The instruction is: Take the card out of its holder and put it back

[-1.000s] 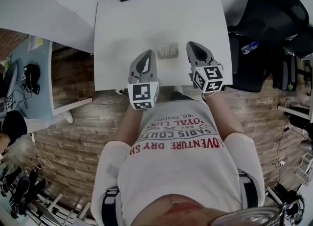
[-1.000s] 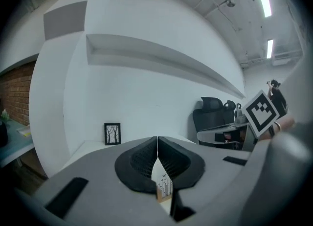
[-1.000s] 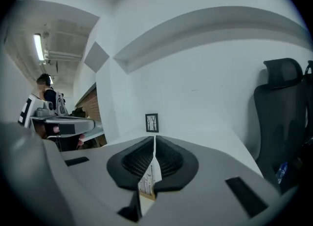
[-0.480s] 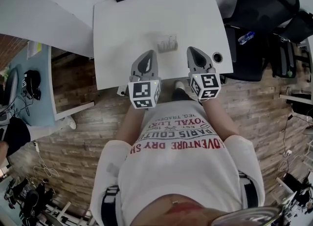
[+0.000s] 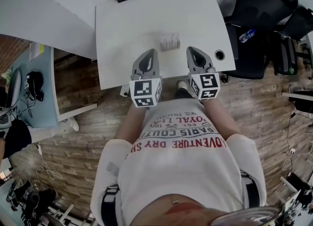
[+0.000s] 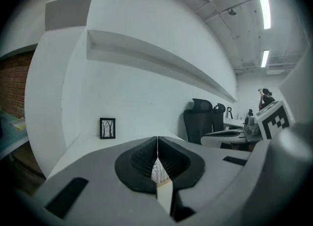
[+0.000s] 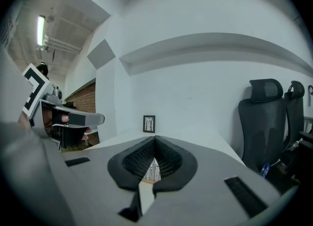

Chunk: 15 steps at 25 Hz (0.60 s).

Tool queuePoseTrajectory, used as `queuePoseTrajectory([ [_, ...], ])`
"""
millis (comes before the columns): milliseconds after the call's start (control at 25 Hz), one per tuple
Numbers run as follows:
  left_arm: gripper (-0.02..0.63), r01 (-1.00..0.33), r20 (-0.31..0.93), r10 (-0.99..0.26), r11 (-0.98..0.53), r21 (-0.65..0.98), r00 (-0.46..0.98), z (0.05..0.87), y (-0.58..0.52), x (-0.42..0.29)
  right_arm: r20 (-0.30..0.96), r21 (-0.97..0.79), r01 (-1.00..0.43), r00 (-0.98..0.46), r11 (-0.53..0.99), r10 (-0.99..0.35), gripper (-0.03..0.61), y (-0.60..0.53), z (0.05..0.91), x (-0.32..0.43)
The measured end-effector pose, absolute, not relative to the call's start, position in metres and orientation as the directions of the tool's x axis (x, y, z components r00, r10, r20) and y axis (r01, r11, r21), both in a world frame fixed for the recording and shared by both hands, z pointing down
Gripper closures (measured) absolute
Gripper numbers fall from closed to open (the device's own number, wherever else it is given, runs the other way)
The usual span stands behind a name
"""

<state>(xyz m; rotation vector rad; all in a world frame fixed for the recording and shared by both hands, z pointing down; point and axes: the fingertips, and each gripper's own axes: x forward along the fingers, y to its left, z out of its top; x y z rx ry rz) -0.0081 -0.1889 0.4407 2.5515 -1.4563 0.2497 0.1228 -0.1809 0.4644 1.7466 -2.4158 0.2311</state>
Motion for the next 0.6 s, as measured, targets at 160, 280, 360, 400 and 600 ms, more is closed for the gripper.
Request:
queuePoseTrajectory([
  [160, 0.589, -0.86, 0.245, -0.826, -0.504, 0.081, 0.507, 0.4419, -0.1884, -0.0072, 0.197, -0.059, -0.948, -0.318, 0.313, -0.927, 0.554, -0.1836, 0.4606, 0.1199],
  [280, 0.589, -0.857, 0.246, -0.823, -0.508, 0.083, 0.511, 0.443, -0.1872, -0.0061, 0.204, -0.036, -0.949, -0.315, 0.314, -0.927, 0.554, -0.1855, 0.4599, 0.117],
  [360, 0.589, -0.858, 0.246, -0.824, -0.507, 0.082, 0.51, 0.4428, -0.1883, -0.0064, 0.206, -0.03, -0.949, -0.313, 0.313, -0.927, 0.554, -0.187, 0.4601, 0.1165],
  [400, 0.589, -0.859, 0.245, -0.825, -0.506, 0.081, 0.509, 0.4425, -0.1892, -0.0067, 0.205, -0.03, -0.949, -0.312, 0.313, -0.928, 0.554, -0.1876, 0.4599, 0.1168],
  [600, 0.589, -0.864, 0.243, -0.83, -0.497, 0.085, 0.501, 0.4428, -0.1913, -0.011, 0.206, -0.014, -0.948, -0.315, 0.319, -0.927, 0.554, -0.1883, 0.4611, 0.1164],
])
